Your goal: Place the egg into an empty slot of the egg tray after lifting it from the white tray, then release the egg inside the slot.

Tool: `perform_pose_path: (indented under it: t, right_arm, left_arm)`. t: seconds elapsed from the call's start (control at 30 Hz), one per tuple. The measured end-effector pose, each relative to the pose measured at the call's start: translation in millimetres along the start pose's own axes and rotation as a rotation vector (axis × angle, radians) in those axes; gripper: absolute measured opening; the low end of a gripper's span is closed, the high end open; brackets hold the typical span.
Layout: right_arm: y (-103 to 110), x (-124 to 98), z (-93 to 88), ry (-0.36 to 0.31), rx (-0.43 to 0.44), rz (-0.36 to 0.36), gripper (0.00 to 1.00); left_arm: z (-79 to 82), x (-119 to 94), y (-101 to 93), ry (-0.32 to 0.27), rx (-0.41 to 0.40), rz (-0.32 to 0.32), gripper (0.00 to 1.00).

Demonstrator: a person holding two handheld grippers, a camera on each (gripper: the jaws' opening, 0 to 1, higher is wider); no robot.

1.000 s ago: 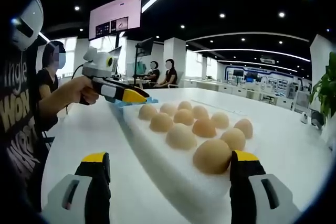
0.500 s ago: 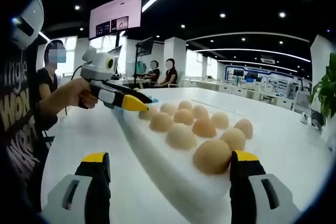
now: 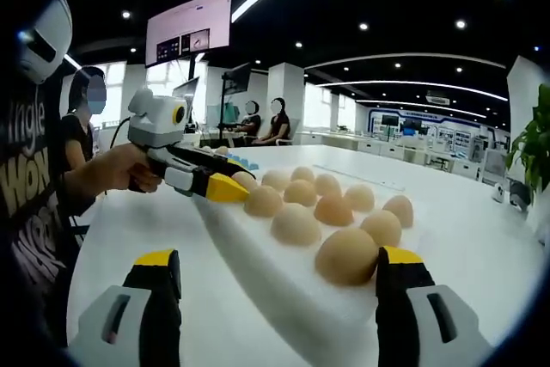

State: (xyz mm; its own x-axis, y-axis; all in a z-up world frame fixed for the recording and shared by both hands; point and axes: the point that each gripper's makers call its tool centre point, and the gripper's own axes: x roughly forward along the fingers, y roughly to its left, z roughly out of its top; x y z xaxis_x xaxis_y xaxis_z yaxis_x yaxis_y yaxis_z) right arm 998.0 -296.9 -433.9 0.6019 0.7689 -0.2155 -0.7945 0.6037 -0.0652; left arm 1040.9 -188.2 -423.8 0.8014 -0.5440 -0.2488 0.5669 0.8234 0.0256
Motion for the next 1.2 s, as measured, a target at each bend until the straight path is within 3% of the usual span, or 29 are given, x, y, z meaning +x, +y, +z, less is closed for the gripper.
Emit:
perform_pose_path:
  t: [0.63,0.93,1.2]
  right_arm:
    - [-1.1,1.3,-0.4,0.006,-0.008,-0.005,0.98]
    - [-0.8,1.7,-0.4,0.004,-0.007,-0.006,0.98]
    - [-0.8,1.8,-0.3,0.000,-0.005,-0.006,0.98]
  left_arm:
    - [1.0,3.1,-2.2,-0.006,0.009,-0.026,0.28]
    - [3.2,0.9,1.6,-0.019,-0.061,-0.031,0.28]
    - [6.3,-2.1,1.3,-0.031,-0.072,-0.034,0.28]
